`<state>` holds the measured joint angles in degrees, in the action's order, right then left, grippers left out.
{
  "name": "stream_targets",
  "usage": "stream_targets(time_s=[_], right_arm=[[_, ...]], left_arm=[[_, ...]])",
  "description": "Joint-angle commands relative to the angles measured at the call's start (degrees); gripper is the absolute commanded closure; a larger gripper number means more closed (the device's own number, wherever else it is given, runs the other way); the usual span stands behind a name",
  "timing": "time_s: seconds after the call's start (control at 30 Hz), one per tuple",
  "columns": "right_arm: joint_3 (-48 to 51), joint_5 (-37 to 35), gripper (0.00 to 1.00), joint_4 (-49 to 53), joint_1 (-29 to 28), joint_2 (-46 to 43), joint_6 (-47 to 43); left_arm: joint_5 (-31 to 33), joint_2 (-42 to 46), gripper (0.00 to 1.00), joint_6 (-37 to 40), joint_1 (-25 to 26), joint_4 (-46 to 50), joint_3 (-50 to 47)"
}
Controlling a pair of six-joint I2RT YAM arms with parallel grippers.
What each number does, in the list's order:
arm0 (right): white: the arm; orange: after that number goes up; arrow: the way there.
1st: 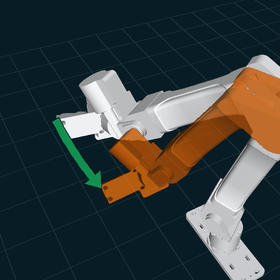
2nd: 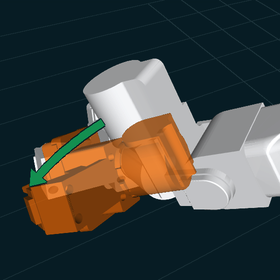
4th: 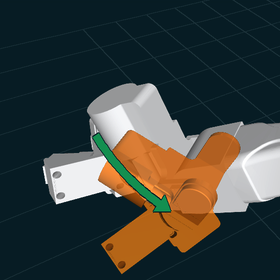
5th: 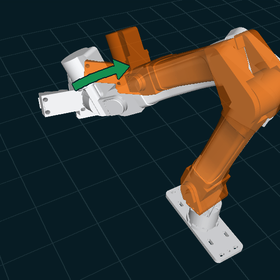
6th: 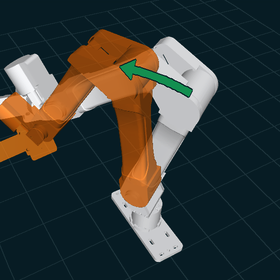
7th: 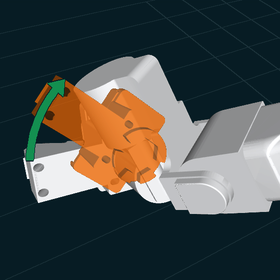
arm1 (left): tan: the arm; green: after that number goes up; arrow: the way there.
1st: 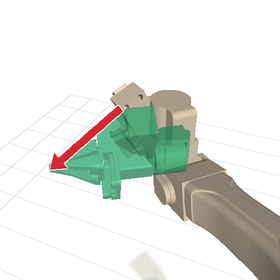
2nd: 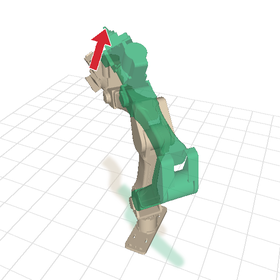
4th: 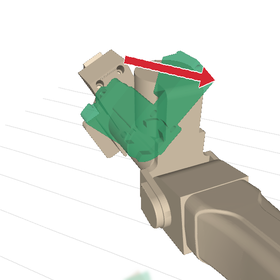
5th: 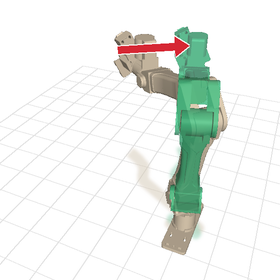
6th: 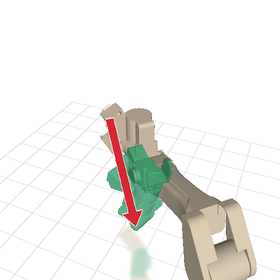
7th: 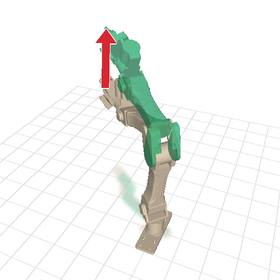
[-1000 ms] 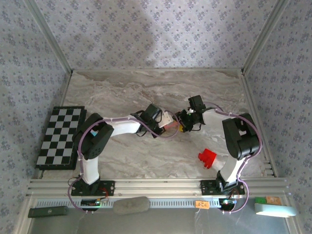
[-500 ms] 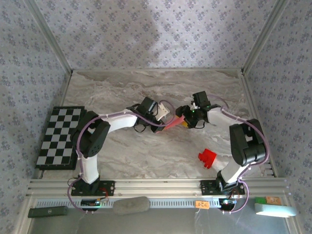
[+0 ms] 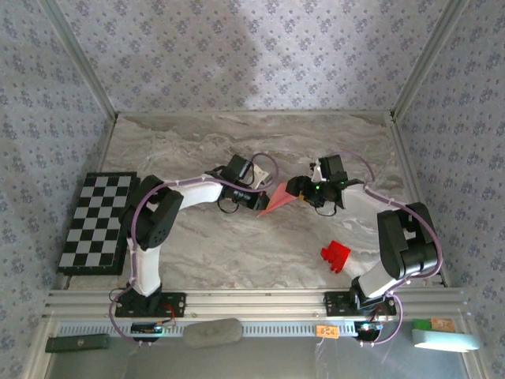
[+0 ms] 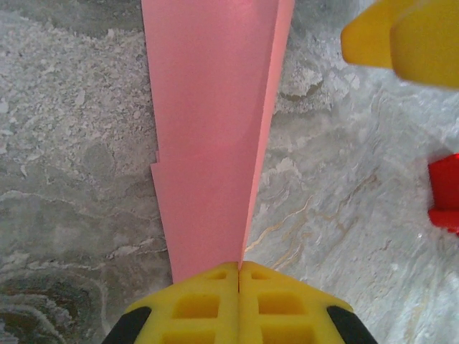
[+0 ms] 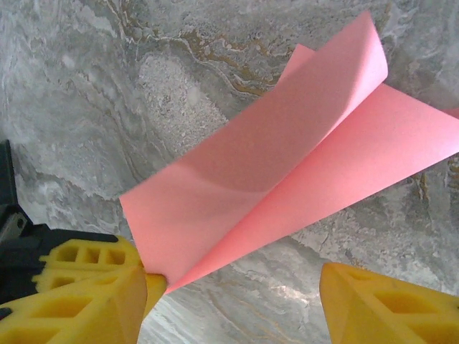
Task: Fold a paper plane with a square sheet of paper (pick it up from the middle)
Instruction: Fold the wing for the fifth time at the center of the table.
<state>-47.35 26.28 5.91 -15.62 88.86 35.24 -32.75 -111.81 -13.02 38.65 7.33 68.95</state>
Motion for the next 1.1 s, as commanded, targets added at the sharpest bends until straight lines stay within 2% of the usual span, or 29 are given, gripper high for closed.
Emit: stream_targets(time_s=[0.0,0.2,0.4,0.57,0.8,1.07], right_arm=[[1.0,1.4,0.34,-3.7,0.1,-1.1,-5.4],[1.0,1.7,0.35,-4.6,-0.1,1.7,-6.9],[-0.6,3.5,0.37,-5.6,-1.1,5.5,-7.8],[-1.7,5.4,0.38,-6.7,-2.3,7.6,-8.9],[-2.3,7.0,0.39,-8.8,-3.3,10.0,-10.1],[-2.7,7.2,0.38,-9.9,-3.3,11.9,-9.8]], left_arm=[[-2.8,-1.1,1.00,-7.1,-0.5,-1.6,0.2],[-2.4,-1.5,1.00,-17.1,-0.7,-5.5,-1.2],[2.4,0.1,1.00,-24.2,-0.6,-10.7,-5.3],[4.4,2.2,1.00,-27.0,-0.2,-12.6,-8.1],[2.1,2.1,1.00,-33.1,-0.2,-16.2,-9.4],[0.6,1.3,1.00,-32.6,-0.3,-14.3,-7.1]])
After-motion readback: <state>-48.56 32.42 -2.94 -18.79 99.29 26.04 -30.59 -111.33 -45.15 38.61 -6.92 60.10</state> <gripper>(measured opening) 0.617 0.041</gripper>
